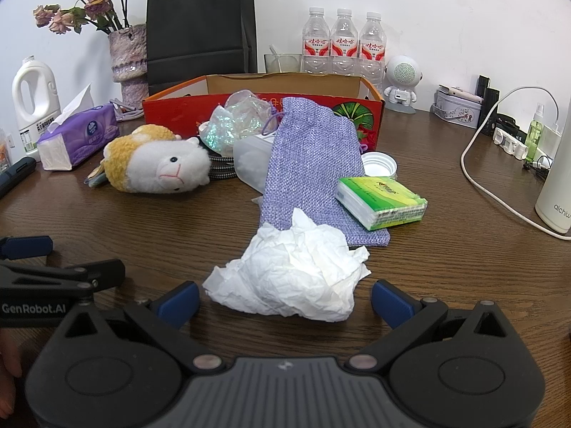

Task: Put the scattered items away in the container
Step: 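Grasp the crumpled white tissue with the right gripper while the left grasps the blue wrapper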

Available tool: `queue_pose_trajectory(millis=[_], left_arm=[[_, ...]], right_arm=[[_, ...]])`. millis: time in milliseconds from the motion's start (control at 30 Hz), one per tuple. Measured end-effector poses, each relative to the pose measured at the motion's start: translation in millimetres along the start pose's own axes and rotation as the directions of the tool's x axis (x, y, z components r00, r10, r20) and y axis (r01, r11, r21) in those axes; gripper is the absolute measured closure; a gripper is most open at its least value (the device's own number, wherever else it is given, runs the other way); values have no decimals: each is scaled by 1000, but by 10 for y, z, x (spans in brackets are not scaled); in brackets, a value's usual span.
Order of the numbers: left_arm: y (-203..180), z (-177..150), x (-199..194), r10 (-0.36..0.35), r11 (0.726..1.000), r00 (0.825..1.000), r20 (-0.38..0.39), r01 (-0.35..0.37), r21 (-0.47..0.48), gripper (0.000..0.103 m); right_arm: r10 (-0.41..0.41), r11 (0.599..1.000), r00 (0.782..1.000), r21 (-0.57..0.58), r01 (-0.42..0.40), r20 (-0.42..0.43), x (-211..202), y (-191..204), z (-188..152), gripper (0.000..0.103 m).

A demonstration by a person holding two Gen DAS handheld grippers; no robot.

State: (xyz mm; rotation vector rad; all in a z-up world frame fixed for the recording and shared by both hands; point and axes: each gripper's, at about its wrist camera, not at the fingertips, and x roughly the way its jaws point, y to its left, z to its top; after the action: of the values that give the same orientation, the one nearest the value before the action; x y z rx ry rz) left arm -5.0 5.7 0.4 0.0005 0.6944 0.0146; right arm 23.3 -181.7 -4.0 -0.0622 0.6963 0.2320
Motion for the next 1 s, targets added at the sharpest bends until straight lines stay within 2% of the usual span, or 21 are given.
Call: queue_pose_trajectory(millis=[1000], left_arm=[[-19, 17, 29, 6, 1000, 1000, -2, -6, 0, 0]], right_arm=[[-1, 1000, 1000, -3, 1, 0, -6, 12, 0, 0]])
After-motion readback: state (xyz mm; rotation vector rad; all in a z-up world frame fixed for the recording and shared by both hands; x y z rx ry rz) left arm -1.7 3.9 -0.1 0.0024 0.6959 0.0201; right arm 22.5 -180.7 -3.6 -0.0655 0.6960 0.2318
